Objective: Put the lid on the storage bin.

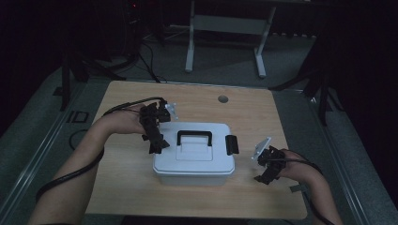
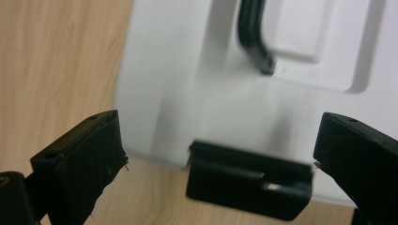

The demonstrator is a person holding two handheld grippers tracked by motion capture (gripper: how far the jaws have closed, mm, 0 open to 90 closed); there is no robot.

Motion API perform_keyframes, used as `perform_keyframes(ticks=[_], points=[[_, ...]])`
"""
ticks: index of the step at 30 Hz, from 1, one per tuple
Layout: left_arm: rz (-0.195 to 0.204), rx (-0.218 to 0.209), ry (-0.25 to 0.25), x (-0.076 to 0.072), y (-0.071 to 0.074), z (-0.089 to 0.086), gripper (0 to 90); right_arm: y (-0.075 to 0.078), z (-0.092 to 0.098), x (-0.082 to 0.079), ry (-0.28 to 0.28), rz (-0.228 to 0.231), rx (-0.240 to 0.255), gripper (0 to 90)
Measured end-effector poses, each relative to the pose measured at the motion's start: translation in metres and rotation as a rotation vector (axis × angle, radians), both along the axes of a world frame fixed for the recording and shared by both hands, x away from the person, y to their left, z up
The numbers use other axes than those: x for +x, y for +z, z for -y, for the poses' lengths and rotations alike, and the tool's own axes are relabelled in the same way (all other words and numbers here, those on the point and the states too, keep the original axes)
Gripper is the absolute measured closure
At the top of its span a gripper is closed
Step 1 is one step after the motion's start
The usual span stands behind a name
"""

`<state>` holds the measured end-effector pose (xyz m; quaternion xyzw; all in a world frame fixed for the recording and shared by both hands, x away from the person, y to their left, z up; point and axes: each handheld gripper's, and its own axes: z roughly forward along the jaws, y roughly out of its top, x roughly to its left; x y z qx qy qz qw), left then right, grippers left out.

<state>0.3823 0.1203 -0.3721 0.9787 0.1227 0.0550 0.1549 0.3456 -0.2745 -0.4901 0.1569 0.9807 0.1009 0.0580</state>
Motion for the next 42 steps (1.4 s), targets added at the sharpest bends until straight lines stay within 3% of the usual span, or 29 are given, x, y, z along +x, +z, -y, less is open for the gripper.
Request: perform_keyframes(ticks=[3,20,29,32,37,39,42], points=[[0.002,-0.026,0.021,-0.003,0.002,-0.007,1.3,0.001,0.0,-0.001,-0.002,0.002,0.012,14.2],[-0.018,-0.068,0.056,-0.028,-0.011,-0.058,1.3,0.002,0.007,-0.003,-0.018,0.013,0.01,14.3],[0.002,-0.074,0.061,-0.045,-0.015,-0.079,1.3,0.002,0.009,-0.003,-0.026,0.014,0.009,14.2],[-0.007,-0.089,0.067,-0.048,-0.018,-0.085,1.3,0.002,0.01,-0.003,-0.028,0.015,0.014,14.3],[-0.007,-0.107,0.085,-0.052,-0.026,-0.097,1.3,0.002,0.011,-0.004,-0.031,0.016,0.012,14.2],[0.001,-0.11,0.064,-0.055,-0.033,-0.103,1.4,0.001,0.011,-0.004,-0.031,0.017,0.016,14.2],[-0.013,-0.101,0.077,-0.057,-0.043,-0.108,1.4,-0.001,0.012,-0.004,-0.033,0.014,0.018,14.3]])
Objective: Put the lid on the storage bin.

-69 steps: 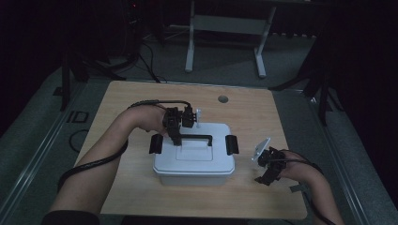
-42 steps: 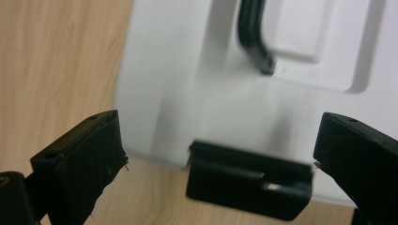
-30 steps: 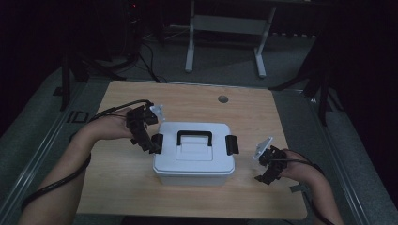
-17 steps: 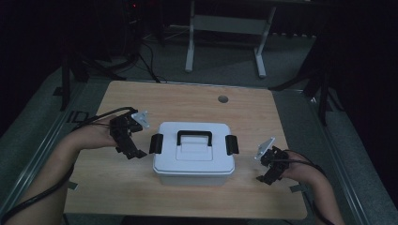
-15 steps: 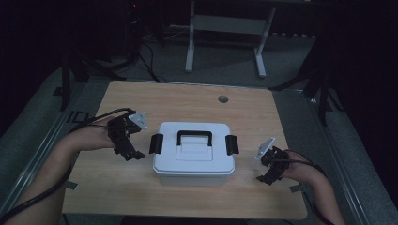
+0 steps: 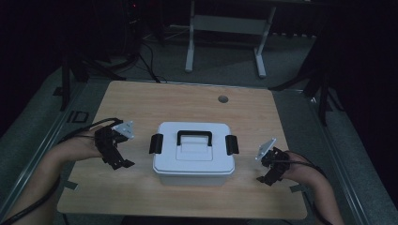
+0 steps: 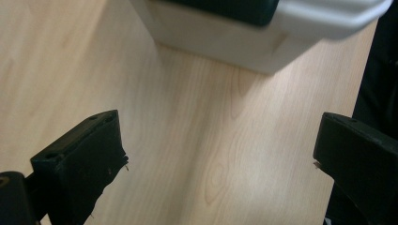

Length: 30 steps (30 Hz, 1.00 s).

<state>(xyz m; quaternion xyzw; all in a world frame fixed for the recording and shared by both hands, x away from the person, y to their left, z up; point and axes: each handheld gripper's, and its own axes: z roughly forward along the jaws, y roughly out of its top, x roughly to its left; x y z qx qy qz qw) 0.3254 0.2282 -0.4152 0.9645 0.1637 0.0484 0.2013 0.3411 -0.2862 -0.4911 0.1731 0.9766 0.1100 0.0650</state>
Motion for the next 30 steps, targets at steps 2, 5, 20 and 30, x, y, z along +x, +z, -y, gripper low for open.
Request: perform_keyframes(ticks=[2,5,20,30], points=[[-0.001,0.006,0.007,-0.001,-0.007,-0.003,1.4,-0.001,0.0,0.0,-0.003,-0.004,0.002,14.2],[-0.001,-0.011,0.02,-0.004,-0.016,-0.008,1.3,-0.003,0.001,0.001,-0.004,-0.008,-0.002,14.2],[-0.027,-0.127,0.115,-0.009,-0.065,-0.041,1.4,-0.01,0.007,0.0,-0.033,-0.005,0.022,14.2],[-0.056,-0.153,0.166,-0.012,-0.09,-0.053,1.4,-0.016,0.013,-0.002,-0.08,0.001,0.048,14.2]])
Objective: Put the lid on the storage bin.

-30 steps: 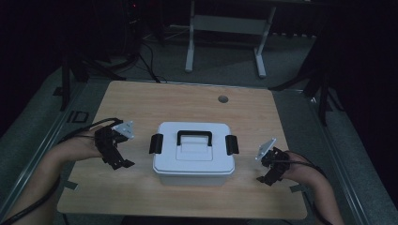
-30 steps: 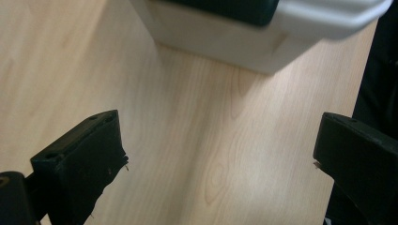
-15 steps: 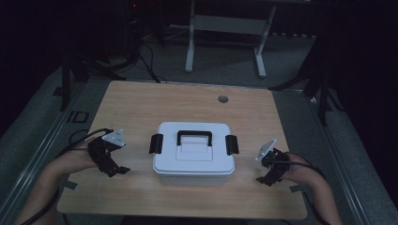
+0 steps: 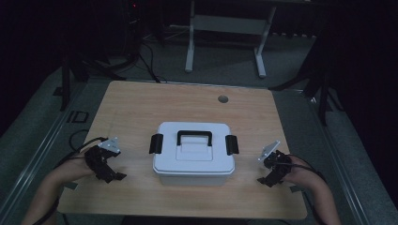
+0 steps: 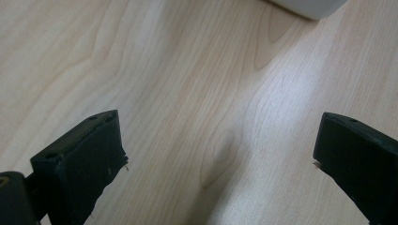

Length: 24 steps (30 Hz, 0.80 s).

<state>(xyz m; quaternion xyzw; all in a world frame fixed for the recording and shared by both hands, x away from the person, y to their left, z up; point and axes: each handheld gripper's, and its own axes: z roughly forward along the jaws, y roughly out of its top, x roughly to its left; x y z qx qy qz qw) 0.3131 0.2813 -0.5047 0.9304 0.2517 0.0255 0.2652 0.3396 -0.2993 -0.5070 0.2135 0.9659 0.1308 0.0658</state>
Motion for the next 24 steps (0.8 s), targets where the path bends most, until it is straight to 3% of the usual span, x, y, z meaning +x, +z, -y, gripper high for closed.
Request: perform_keyframes(ticks=[7,11,24], points=[[-0.008,-0.007,0.022,-0.004,-0.014,-0.006,1.4,-0.007,0.003,-0.001,-0.015,0.009,0.022,14.2],[-0.015,-0.037,0.035,-0.007,-0.021,-0.009,1.4,-0.011,0.005,-0.002,-0.023,0.031,0.042,14.1],[-0.029,-0.028,0.051,-0.012,-0.03,-0.012,1.4,-0.022,0.015,-0.005,-0.077,0.044,0.076,13.6]])
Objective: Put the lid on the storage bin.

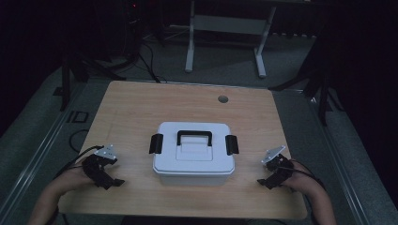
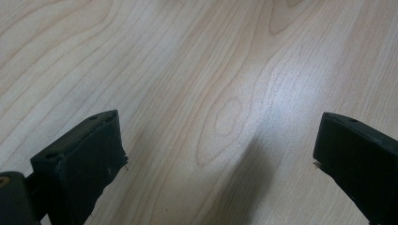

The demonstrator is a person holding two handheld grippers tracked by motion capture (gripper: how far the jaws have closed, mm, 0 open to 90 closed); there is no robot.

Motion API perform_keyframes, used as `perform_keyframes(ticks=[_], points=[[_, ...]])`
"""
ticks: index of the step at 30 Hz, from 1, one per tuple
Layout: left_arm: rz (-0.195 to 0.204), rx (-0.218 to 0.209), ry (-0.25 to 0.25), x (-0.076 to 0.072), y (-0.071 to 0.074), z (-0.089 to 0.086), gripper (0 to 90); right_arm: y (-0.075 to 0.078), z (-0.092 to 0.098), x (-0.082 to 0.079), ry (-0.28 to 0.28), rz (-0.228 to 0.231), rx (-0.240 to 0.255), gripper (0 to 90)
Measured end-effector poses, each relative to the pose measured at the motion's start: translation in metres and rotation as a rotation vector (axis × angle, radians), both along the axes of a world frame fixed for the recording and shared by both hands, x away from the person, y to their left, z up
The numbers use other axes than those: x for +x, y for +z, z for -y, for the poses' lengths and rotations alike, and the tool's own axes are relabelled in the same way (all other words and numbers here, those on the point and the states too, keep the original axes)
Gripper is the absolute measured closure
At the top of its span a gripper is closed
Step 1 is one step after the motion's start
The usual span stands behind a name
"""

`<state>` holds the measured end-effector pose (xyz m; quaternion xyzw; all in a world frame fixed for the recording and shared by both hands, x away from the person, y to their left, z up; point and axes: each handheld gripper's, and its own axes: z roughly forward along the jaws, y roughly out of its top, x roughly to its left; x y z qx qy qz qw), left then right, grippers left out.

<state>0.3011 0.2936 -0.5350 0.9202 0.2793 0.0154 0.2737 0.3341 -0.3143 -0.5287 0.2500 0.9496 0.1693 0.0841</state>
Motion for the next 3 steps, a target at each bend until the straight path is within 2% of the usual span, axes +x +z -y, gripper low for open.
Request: perform_keyframes(ticks=[3], points=[[0.0,0.001,-0.002,-0.0002,0.0001,0.0006,1.4,0.0,0.0004,0.0,0.004,0.002,0.0,13.6]])
